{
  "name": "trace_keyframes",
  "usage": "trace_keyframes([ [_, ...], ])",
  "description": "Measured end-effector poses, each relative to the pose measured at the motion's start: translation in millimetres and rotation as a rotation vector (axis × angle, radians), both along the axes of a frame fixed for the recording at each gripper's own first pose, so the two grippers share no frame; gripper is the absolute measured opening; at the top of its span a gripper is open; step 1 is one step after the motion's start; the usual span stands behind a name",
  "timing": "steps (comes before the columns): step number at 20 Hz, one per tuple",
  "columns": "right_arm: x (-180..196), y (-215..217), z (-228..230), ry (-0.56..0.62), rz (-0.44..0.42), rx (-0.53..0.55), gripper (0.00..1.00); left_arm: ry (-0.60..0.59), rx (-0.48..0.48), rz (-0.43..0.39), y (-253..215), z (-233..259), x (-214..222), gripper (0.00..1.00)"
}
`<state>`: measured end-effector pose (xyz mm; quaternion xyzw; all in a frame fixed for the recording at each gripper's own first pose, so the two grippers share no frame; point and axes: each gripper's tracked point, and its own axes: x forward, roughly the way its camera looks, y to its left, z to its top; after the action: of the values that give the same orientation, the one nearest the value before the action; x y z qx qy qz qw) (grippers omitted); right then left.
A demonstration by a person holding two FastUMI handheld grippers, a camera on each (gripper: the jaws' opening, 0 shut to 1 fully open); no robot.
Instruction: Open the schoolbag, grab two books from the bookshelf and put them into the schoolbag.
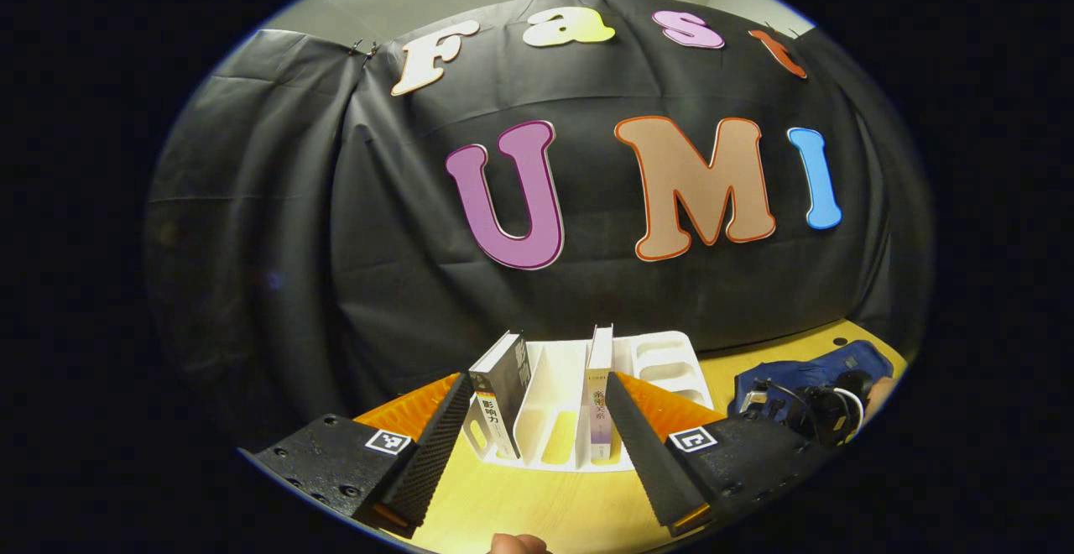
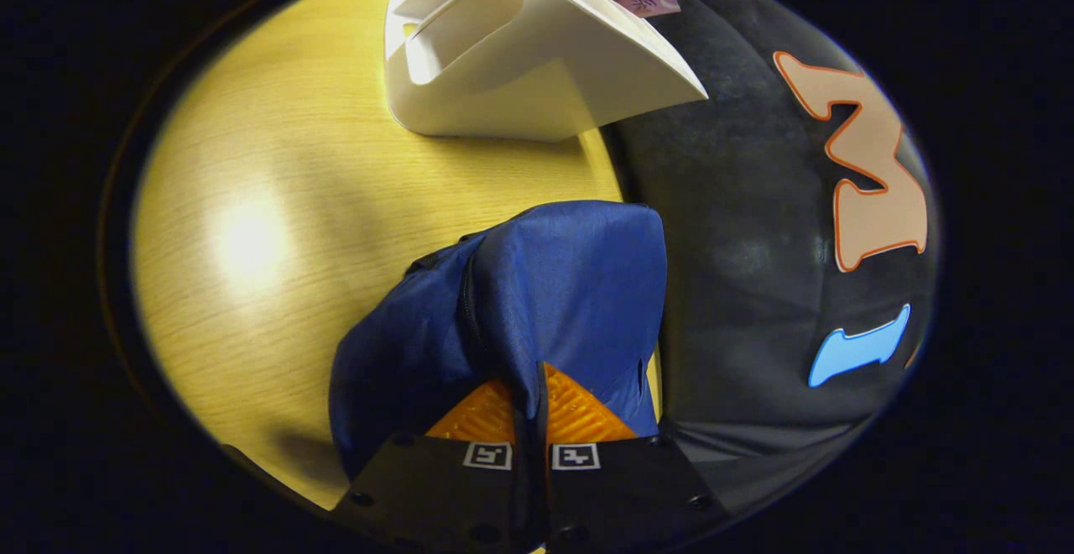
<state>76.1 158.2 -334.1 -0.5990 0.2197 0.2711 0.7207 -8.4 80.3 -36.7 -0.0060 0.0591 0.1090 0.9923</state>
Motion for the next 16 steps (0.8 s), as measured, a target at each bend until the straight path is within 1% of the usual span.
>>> trace_keyframes([
  [1, -1, -2, -1, 0.012, 0.007, -0.013, 0.00, 0.001, -0.001, 0.000, -1, -1, 1, 0.95],
  [2, 0, 0, 1, 0.013, 0.019, -0.012, 0.04, 0.002, -0.003, 0.002, 1, -1, 2, 0.95],
  [3, -1, 1, 2, 0.016, 0.016, 0.015, 0.00, 0.004, -0.005, 0.003, 1, -2, 1, 0.95],
  [4, -3, -1, 2, 0.033, -0.007, 0.036, 0.00, 0.004, -0.007, 0.004, 2, -1, 1, 0.95],
  [5, -4, -3, 2, 0.049, -0.023, 0.062, 0.08, 0.002, -0.009, 0.004, 2, -1, 1, 0.98],
  [6, -3, -4, 4, 0.064, -0.041, 0.090, 0.04, 0.002, -0.012, 0.001, 2, -1, 2, 0.95],
  [7, -3, -5, 7, 0.077, -0.065, 0.127, 0.00, 0.005, -0.015, -0.004, 1, -1, 3, 0.95],
  [8, -3, -5, 12, 0.087, -0.088, 0.165, 0.00, 0.004, -0.023, -0.011, -1, -1, 4, 0.95],
  [9, -2, -6, 17, 0.093, -0.106, 0.202, 0.04, 0.006, -0.030, -0.015, -3, -1, 5, 0.98],
  [10, 2, -7, 23, 0.097, -0.121, 0.240, 0.00, 0.006, -0.031, -0.012, -2, -1, 5, 0.95],
  [11, 2, -9, 30, 0.104, -0.142, 0.275, 0.04, 0.007, -0.030, -0.016, -3, -2, 6, 0.95],
  [12, 3, -10, 38, 0.112, -0.162, 0.323, 0.00, 0.006, -0.026, -0.017, -3, -1, 6, 0.95],
  [13, 5, -12, 47, 0.122, -0.188, 0.384, 0.00, 0.002, -0.020, -0.019, -3, 1, 7, 0.94],
  [14, 8, -17, 56, 0.129, -0.221, 0.440, 0.04, 0.000, -0.015, -0.021, -4, 3, 9, 0.98],
  [15, 12, -18, 67, 0.139, -0.257, 0.508, 0.04, 0.000, -0.009, -0.022, -4, 3, 10, 0.94],
  [16, 13, -23, 77, 0.157, -0.301, 0.580, 0.02, -0.001, -0.006, -0.024, -5, 3, 11, 0.94],
])
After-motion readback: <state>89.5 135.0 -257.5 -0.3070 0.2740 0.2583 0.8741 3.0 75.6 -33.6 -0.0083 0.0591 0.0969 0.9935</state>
